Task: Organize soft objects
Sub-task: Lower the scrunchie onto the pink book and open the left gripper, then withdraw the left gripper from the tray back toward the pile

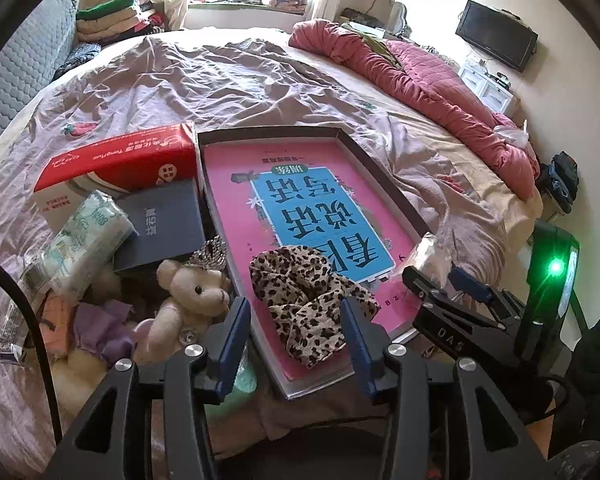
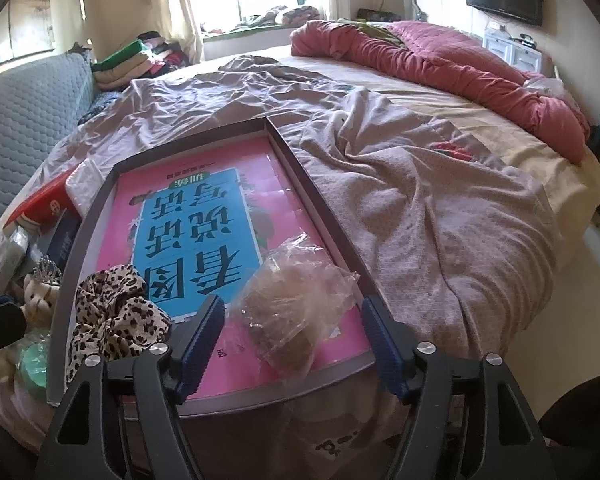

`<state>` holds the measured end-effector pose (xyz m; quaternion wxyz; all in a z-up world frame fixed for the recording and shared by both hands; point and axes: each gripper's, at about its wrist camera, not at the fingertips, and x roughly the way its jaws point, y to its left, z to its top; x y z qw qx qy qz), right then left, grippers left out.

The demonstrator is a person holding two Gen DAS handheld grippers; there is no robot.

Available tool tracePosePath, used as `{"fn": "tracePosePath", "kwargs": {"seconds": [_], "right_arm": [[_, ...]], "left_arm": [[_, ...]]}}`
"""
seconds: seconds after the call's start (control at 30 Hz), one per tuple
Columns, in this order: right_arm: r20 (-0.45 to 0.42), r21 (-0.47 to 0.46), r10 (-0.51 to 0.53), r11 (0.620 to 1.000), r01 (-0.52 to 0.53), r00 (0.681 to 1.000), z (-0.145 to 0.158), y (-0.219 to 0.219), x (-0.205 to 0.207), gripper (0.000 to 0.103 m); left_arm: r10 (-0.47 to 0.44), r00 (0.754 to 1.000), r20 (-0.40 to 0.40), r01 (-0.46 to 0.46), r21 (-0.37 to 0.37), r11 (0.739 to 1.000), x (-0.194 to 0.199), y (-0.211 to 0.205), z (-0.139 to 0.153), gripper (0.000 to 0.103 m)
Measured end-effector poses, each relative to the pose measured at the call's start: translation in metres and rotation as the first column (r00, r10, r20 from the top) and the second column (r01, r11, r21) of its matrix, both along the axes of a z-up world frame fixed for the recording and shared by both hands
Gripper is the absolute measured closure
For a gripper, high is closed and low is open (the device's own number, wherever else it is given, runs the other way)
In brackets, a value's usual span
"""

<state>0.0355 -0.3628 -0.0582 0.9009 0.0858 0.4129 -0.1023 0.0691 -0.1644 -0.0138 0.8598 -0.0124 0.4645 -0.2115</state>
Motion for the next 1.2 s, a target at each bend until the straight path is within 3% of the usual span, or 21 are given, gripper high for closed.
{"fn": "tracePosePath", "kwargs": {"seconds": [0.53,1.2], "right_arm": [[0.056,-0.021,-0.012,1.0,0.014,0.998,0.022,0.002,-0.015,0.026],[0.132,-0.049,0.093,0.995,-0.087,0.987,0.067,0.037,-0.028,0.025]], "left_arm": [[0.016,1.0,0.016,-0.017,0.039,0.999,-0.011,0.006,0.005,0.049],[0.077,0.996,0.052,-0.08,0.052,0.995,-0.024,0.038,0.025,0.047]]}}
